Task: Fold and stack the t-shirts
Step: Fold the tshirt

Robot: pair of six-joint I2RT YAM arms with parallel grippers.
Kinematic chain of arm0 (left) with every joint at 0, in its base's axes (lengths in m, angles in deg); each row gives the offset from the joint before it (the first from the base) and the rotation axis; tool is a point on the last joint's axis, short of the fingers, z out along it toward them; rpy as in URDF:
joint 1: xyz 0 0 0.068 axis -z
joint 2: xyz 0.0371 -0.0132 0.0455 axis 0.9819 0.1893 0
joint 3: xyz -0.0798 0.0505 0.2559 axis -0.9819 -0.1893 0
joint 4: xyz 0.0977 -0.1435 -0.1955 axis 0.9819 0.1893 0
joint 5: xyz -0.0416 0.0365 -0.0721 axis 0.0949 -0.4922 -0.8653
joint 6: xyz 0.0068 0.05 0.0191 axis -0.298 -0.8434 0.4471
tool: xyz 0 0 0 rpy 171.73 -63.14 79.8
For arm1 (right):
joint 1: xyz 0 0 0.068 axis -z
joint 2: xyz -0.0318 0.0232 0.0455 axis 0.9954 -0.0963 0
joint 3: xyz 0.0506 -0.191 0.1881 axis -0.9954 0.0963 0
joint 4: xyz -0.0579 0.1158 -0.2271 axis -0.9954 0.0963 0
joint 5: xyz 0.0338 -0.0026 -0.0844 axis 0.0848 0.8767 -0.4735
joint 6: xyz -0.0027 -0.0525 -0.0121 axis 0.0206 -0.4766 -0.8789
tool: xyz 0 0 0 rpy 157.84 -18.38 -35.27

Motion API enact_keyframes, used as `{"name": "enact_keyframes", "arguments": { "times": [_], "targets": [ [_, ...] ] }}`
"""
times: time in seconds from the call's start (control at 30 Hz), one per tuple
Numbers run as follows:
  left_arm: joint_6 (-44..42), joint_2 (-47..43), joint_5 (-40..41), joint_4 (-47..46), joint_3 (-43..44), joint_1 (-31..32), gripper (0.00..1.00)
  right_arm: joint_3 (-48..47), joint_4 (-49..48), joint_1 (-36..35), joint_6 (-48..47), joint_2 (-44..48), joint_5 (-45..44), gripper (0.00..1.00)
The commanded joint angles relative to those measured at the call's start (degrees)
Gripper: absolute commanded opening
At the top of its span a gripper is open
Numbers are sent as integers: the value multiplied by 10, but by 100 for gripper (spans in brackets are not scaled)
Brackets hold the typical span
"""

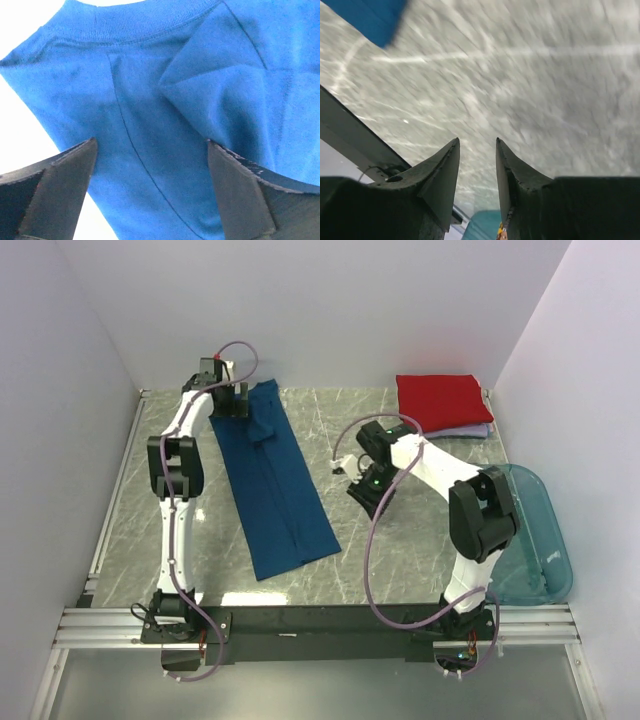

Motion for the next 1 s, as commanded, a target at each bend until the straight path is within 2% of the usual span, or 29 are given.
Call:
{"name": "enact_keyframes", "arguments": {
  "times": [0.0, 0.1, 0.3, 0.33, 0.47, 0.7, 0.8, 0.97],
  "targets": [
    [-5, -113, -40, -74, -76, 1, 99, -41, -17, -44, 5, -18, 37, 42],
    [-9, -218, -43, -125, -193, 0, 99, -64, -44, -68, 20, -39, 49, 41],
    [13, -336, -135, -90, -315, -23, 100, -100, -102, -136, 54, -89, 64, 38],
    [14, -350, -146, -90, -335, -42, 99, -101, -111, -152, 57, -96, 61, 37],
    [8, -408, -170, -76, -412, -53, 99, -93, -130, -178, 65, -124, 53, 33],
    [-8, -439, -171, -60, -465, -53, 98, -36, -148, -223, 70, -151, 40, 28],
    [-7, -435, -176, -54, -470, -48, 94, -9, -147, -248, 78, -146, 65, 26],
    [-8, -398, -163, -53, -471, -4, 88, 30, -151, -298, 96, -130, 130, 24]
  ]
}}
